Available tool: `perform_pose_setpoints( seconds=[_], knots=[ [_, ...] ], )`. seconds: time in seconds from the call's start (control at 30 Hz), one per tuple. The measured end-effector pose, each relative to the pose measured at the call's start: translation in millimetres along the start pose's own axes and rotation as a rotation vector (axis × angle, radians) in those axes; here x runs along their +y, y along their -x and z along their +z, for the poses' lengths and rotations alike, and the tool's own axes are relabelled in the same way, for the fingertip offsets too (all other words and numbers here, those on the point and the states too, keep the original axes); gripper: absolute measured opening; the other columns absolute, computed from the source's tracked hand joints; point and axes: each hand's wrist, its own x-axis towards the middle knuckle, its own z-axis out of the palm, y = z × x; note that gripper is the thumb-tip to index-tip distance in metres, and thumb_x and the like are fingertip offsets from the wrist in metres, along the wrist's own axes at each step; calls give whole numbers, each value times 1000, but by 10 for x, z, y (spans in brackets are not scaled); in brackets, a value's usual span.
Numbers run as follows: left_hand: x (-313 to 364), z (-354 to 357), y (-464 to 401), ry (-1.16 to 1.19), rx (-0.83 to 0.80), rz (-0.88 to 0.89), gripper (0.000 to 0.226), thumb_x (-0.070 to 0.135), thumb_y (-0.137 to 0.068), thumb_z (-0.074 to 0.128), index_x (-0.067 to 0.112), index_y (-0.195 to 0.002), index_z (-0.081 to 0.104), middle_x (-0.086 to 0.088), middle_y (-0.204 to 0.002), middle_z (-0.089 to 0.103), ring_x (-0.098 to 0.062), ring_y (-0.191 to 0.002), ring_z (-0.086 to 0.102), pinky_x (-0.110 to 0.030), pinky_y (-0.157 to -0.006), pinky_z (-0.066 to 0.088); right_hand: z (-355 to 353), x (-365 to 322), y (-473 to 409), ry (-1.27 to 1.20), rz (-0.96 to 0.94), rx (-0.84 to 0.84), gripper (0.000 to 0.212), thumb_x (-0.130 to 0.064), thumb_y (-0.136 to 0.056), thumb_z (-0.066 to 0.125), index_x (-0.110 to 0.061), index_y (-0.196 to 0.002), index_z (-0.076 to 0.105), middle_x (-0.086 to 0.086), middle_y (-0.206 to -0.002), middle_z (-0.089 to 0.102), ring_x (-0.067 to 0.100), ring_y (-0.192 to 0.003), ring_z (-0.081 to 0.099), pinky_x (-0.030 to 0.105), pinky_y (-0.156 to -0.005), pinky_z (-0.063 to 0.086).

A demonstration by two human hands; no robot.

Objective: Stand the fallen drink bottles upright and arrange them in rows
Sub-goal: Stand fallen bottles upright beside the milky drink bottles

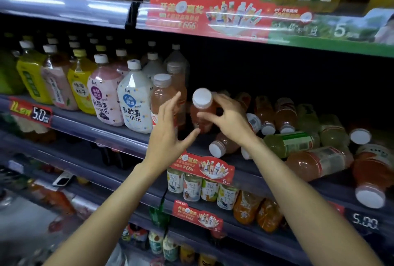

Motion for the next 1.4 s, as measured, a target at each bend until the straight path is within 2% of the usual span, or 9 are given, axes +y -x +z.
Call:
perform_pose_setpoints(
  seconds=[0.07,0.23,0.4,0.63,0.8,0.9,1.0,1.17,1.4],
  knots=[
    [72,21,-62,103,28,-61,81,31,-85,71,15,-148,23,-3,-143,39,-10,-127,45,-18,-103,38,-13,-96,1,-95,27,-4,47,-36,-79,74,-20,-121,60,-4,-117,62,7,-107,54,10,-87,39],
    [162,-84,-224,82,126,-77,61,42,-84,66,19,-136,44,8,-128,52,-2,-114,52,-23,-94,47,105,-309,71,169,-128,2,46,-39,-81,66,-26,-124,58,-1,-111,65,19,-100,61,33,-81,49],
    [-31,-332,-100,-85,160,9,54,43,-88,61,13,-131,52,5,-126,58,-11,-108,59,-30,-87,50,-133,-136,-14,-174,-52,-256,45,-30,-82,71,-26,-125,57,-6,-117,62,-1,-105,57,14,-91,44],
    [-52,-533,-110,60,213,-130,60,53,-79,65,24,-129,47,7,-105,64,-7,-93,63,-31,-79,55,-105,374,-277,314,-187,-173,26,-16,-91,60,-16,-117,63,1,-111,66,12,-103,60,36,-87,50],
    [96,-422,-425,-97,139,-86,58,53,-73,72,14,-113,59,11,-92,63,1,-66,58,-14,-64,48,14,61,-108,-147,-54,-251,29,-14,-92,59,-23,-119,58,-5,-115,63,-1,-107,57,13,-89,44],
    [115,-286,-616,-209,99,-31,54,50,-78,69,12,-116,63,-2,-102,66,-14,-75,64,-29,-68,52,55,6,73,-318,64,-342,46,-22,-90,62,-34,-130,42,-14,-125,53,-3,-115,51,15,-95,43],
    [102,-158,-801,-246,34,-4,48,43,-83,67,12,-120,64,-9,-119,59,-25,-88,67,-37,-77,53,109,-18,125,-198,114,-267,67,-30,-82,70,-34,-137,31,-21,-120,46,-11,-101,51,5,-79,43],
    [53,-17,-894,-387,-39,62,39,30,-88,62,11,-122,61,-13,-125,57,-37,-97,62,-43,-75,50,375,-74,128,12,180,58,69,-47,-72,76,-27,-126,38,-1,-117,60,18,-99,61,39,-76,54],
    [-131,-136,-721,-747,33,231,69,58,-79,57,19,-135,48,-12,-126,56,-32,-113,47,-43,-99,27,453,-123,103,97,114,9,71,-46,-76,73,-23,-132,35,3,-126,52,26,-106,58,43,-79,52]
  ],
)
